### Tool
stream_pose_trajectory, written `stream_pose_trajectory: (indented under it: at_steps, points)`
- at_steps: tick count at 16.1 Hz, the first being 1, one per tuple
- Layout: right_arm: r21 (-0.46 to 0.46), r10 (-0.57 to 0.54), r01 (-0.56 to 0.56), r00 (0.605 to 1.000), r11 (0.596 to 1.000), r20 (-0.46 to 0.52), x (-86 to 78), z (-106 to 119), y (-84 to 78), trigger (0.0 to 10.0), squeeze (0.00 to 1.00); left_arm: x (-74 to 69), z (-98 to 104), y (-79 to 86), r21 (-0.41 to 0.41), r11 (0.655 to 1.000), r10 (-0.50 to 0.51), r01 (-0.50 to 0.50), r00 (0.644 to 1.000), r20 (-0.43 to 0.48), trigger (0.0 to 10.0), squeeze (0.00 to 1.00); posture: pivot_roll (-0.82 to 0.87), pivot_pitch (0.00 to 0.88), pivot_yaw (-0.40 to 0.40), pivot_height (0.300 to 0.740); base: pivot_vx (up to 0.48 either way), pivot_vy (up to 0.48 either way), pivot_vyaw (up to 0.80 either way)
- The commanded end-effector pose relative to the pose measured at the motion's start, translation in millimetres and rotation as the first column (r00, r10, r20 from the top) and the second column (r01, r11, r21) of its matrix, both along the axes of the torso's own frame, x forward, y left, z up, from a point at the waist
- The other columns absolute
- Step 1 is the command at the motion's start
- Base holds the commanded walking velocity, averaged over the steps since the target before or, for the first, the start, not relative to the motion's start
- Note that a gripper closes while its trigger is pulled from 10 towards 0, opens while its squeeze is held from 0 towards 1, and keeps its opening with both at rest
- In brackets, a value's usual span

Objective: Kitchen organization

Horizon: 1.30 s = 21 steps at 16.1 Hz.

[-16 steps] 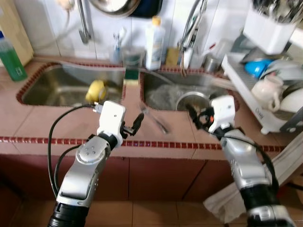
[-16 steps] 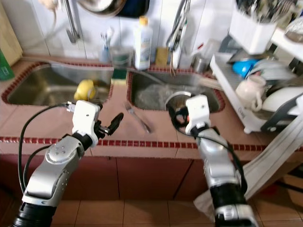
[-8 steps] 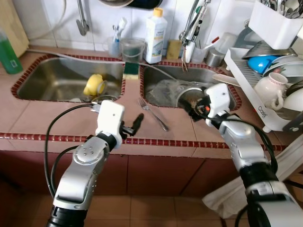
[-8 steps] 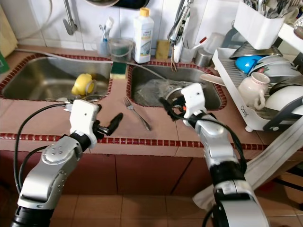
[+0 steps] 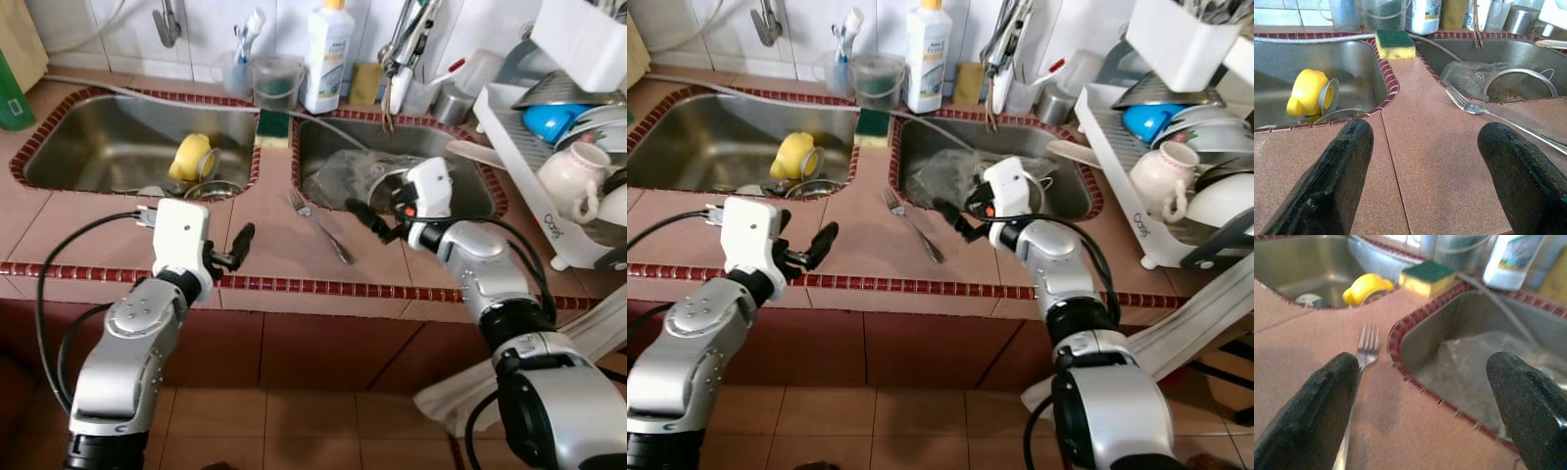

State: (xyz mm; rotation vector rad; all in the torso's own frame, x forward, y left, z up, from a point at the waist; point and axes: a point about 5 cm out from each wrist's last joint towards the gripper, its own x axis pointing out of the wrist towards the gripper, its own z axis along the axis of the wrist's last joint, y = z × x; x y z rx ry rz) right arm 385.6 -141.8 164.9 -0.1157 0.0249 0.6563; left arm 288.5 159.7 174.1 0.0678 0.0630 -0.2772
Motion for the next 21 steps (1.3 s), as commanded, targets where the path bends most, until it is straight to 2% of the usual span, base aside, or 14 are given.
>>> stream_pose_trajectory:
  at_steps: [1, 6, 8, 13, 16, 18, 21]
  points:
    - [0.027, 0.001, -0.001, 1.000, 1.000, -0.011, 2.8, 4, -2.6, 10.0, 0.00, -2.8, 4, -0.8, -0.006, 1.000, -0.011, 0.011, 1.000, 0.001, 10.0, 0.00, 0.07, 0.175, -0.106, 0.740, 0.000, 0.000, 0.00]
    - [0.056, 0.048, -0.047, 0.999, 0.997, -0.022, 6.5, 10, 5.7, 10.0, 0.00, -8.9, 7, 0.8, -0.002, 1.000, -0.011, 0.011, 1.000, -0.012, 10.0, 0.00, 0.09, 0.228, -0.111, 0.740, 0.000, 0.000, 0.00]
    - [0.099, 0.085, -0.083, 0.996, 0.992, -0.019, 9.7, 18, 17.3, 10.0, 0.00, -15.7, 5, 0.3, -0.003, 1.000, -0.004, 0.004, 1.000, -0.031, 10.0, 0.00, 0.10, 0.257, -0.119, 0.740, 0.000, 0.000, 0.00]
    - [0.185, 0.123, -0.120, 0.992, 0.975, -0.006, 14.0, 34, 34.5, 10.0, 0.00, -21.2, 3, -3.8, -0.005, 1.000, -0.003, 0.003, 0.999, -0.049, 10.0, 0.00, 0.12, 0.272, -0.128, 0.740, 0.000, 0.000, 0.00]
    - [0.217, 0.196, -0.195, 0.980, 0.956, 0.020, 12.1, 40, 50.3, 10.0, 0.00, -22.6, 4, -6.1, -0.010, 1.000, -0.002, 0.001, 0.999, -0.052, 10.0, 0.00, 0.12, 0.271, -0.130, 0.740, 0.000, 0.000, 0.00]
    - [0.209, 0.248, -0.247, 0.968, 0.946, 0.022, 8.1, 36, 60.1, 10.0, 0.00, -22.2, 5, -6.8, -0.013, 1.000, 0.002, -0.003, 0.999, -0.050, 10.0, 0.00, 0.12, 0.271, -0.132, 0.740, 0.000, 0.000, 0.00]
    - [0.198, 0.274, -0.264, 0.961, 0.944, -0.026, 3.5, 22, 61.6, 10.0, 0.00, -20.9, 6, -8.6, -0.020, 1.000, 0.002, -0.003, 0.999, -0.049, 10.0, 0.00, 0.10, 0.276, -0.138, 0.740, 0.000, 0.000, 0.00]
